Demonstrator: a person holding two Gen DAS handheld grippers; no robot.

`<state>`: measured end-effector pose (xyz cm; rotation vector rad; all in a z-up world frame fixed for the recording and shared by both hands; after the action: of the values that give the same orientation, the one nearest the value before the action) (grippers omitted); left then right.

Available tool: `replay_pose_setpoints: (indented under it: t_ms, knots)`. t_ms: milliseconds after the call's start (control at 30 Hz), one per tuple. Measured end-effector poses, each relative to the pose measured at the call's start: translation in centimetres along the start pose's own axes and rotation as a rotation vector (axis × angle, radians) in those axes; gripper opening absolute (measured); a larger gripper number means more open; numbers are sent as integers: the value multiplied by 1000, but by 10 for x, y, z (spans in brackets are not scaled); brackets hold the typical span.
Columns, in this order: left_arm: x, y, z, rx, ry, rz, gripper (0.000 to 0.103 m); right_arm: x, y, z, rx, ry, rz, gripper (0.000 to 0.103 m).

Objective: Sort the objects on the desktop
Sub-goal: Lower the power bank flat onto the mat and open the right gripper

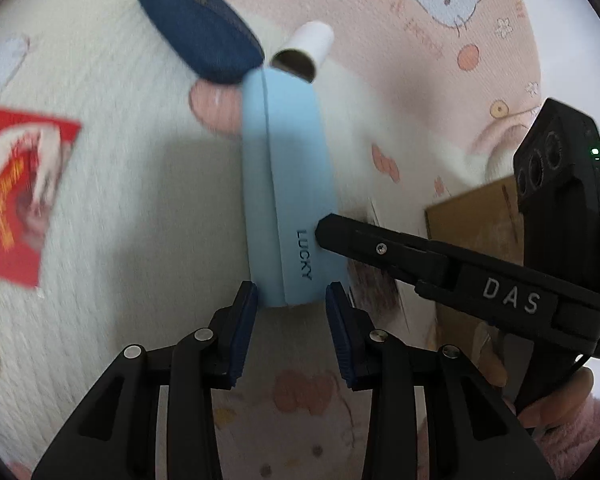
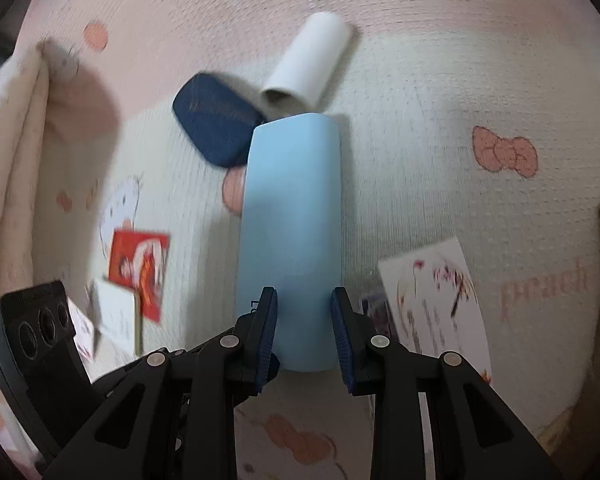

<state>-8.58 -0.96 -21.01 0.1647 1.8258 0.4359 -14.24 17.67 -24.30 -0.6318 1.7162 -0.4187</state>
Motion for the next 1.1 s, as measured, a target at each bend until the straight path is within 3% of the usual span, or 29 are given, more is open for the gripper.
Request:
replay_pose_setpoints:
  t_ms: [67, 267, 433, 500, 533, 567, 833, 1100]
  knots:
    - [4, 1, 7, -1, -35, 0, 39, -1, -4, 8, -31, -19, 18, 25]
    - [1, 16, 20, 86, -38, -23, 39, 1, -14, 21, -86, -72, 41, 26]
    - [-9, 15, 14, 23, -15, -23, 40, -2, -16, 22, -91, -53, 2, 27]
    - [-13, 13, 15, 4, -13, -26, 47, -7, -16, 20, -87, -27, -23, 39]
    - [-17, 13, 14, 3, 2, -41, 53, -9, -16, 19, -87, -14, -30, 53]
    - [-22, 10, 14, 5, 22, -61, 61, -10, -17, 18, -85, 1, -35, 61]
    - [-33, 9, 6, 72, 110, -181, 65, -22, -3, 8, -19, 62, -112, 61]
    - [-23, -4, -22, -25, 118, -138, 65, -23, 4, 6, -1, 78, -121, 62]
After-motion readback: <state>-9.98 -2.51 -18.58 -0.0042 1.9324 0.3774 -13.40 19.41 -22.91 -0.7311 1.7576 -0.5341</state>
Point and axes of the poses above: each gripper's, at about its wrist camera, not at the fingertips, and x roughly the way its jaws point, y to its right, z to its underside, the point moved 1 cm from there along x, roughly the way its jaws point, and after that the axes turned 15 degrees about -z, right-handed, at the moved point
